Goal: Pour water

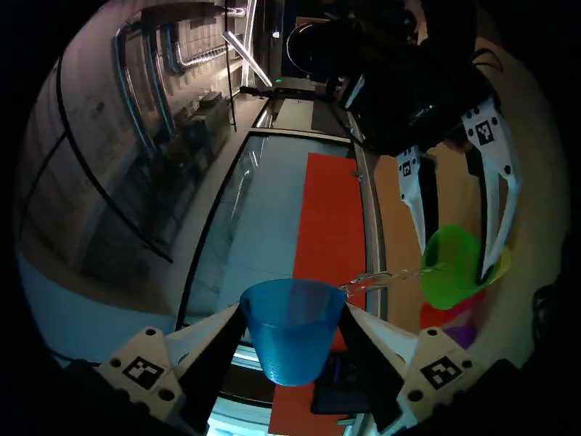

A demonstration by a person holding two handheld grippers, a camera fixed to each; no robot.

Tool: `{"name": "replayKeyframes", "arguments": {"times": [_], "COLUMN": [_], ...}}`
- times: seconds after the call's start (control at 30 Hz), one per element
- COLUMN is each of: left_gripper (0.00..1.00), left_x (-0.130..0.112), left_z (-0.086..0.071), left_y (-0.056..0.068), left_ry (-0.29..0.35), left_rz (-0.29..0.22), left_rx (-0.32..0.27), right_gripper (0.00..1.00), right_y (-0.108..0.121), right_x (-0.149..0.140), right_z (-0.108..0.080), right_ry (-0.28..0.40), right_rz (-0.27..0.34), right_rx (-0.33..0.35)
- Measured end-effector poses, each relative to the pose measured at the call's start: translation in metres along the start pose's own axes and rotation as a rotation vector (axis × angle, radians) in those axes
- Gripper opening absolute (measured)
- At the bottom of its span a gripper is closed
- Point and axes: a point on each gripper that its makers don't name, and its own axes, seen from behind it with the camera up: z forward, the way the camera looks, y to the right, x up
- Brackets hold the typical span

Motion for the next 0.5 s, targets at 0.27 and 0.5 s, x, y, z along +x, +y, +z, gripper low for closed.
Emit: {"name": "replayKeyframes", "arguments": {"times": [0.27, 0.5], "left_gripper": [0.87, 0.87], "left_x": [0.0024, 0.0082], "left_z": [0.0005, -0.0023], "left_y": [-0.0026, -0.0035], "left_ry": [0.004, 0.011], "left_rz": [0.055, 0.102], "left_rx": [0.010, 0.020], "right_gripper": [0.91, 0.91], "right_y": [0.0005, -0.0002], "right_x": [-0.0001, 0.0015], "right_z": [-0.0007, -0.0005], "right_ry": [0.001, 0.004], "right_rz": [-0.002, -0.004], "right_rx": [-0.003, -0.004]}}
